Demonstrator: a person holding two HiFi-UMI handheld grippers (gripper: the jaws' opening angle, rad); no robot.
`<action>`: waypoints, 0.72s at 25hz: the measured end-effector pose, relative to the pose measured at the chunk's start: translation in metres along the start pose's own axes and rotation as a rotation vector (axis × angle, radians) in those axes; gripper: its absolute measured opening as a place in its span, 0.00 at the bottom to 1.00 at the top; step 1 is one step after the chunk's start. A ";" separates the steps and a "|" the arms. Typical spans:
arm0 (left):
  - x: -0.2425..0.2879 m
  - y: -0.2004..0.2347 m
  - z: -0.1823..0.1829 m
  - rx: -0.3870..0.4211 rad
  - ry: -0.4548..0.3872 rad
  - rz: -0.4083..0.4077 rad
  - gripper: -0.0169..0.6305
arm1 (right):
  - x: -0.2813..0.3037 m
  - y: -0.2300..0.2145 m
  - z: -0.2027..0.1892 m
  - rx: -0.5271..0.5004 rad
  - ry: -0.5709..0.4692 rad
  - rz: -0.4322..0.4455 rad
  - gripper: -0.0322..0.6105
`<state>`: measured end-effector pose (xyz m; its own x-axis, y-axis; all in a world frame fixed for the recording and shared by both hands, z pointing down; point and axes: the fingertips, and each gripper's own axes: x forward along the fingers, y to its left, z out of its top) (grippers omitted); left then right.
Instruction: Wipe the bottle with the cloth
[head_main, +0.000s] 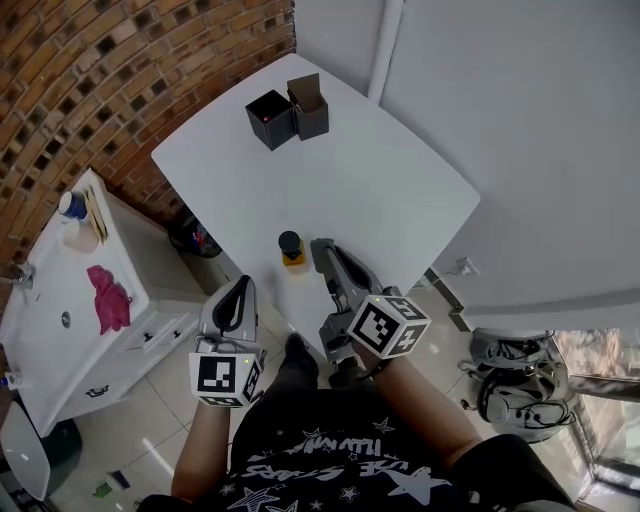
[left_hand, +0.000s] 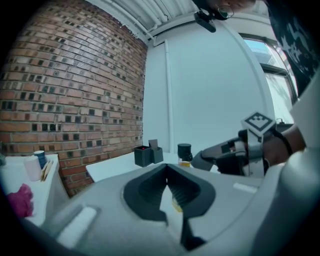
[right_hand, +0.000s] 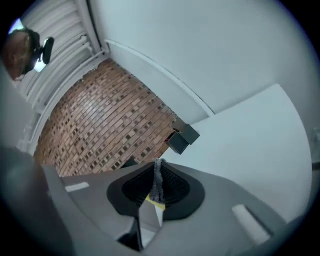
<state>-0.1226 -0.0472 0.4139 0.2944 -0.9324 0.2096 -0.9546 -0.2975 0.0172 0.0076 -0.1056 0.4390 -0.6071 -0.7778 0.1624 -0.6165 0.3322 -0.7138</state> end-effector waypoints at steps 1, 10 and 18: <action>-0.001 0.000 -0.001 -0.001 0.002 0.000 0.03 | 0.003 -0.001 0.000 0.036 -0.007 -0.008 0.11; -0.001 -0.001 -0.008 -0.011 0.022 -0.022 0.03 | 0.014 -0.015 -0.018 0.156 0.004 -0.063 0.11; 0.005 0.000 -0.013 -0.018 0.039 -0.052 0.03 | 0.023 -0.033 -0.041 0.138 0.052 -0.110 0.11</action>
<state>-0.1215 -0.0496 0.4275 0.3420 -0.9069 0.2461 -0.9388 -0.3414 0.0465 -0.0069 -0.1129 0.4941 -0.5669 -0.7758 0.2772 -0.6084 0.1674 -0.7758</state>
